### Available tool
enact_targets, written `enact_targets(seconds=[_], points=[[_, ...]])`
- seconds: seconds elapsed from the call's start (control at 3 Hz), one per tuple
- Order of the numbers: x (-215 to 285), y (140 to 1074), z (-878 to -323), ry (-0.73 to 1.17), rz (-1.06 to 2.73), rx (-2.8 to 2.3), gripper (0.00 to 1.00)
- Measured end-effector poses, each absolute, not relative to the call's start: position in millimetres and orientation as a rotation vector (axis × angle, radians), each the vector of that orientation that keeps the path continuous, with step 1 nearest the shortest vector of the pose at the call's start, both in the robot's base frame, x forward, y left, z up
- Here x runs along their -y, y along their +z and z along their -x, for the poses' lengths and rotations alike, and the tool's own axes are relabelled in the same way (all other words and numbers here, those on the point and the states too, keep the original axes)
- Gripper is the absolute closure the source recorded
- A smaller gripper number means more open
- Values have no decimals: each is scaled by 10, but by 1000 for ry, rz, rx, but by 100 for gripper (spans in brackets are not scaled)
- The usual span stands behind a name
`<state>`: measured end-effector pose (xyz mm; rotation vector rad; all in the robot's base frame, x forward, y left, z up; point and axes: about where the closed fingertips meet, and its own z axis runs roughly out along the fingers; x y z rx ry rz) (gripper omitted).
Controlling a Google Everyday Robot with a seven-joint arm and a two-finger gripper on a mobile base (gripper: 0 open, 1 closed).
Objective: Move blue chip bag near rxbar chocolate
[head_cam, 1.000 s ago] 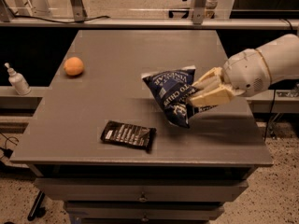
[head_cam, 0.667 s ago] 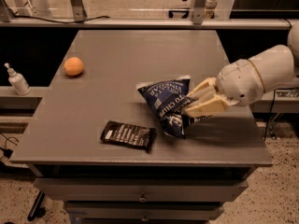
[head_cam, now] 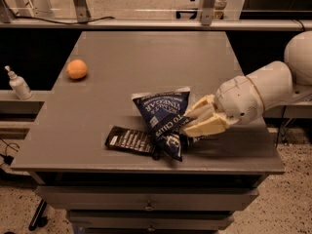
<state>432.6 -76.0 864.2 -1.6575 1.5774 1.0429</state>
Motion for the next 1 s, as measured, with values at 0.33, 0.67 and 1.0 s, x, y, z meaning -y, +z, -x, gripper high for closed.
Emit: enact_targets(seconds=[0.33, 0.67, 1.0], points=[[649, 8598, -4226, 1076, 1676, -1572, 82], [613, 8579, -4180, 1083, 1686, -1575, 59], [613, 8577, -4167, 1076, 1693, -1580, 36]])
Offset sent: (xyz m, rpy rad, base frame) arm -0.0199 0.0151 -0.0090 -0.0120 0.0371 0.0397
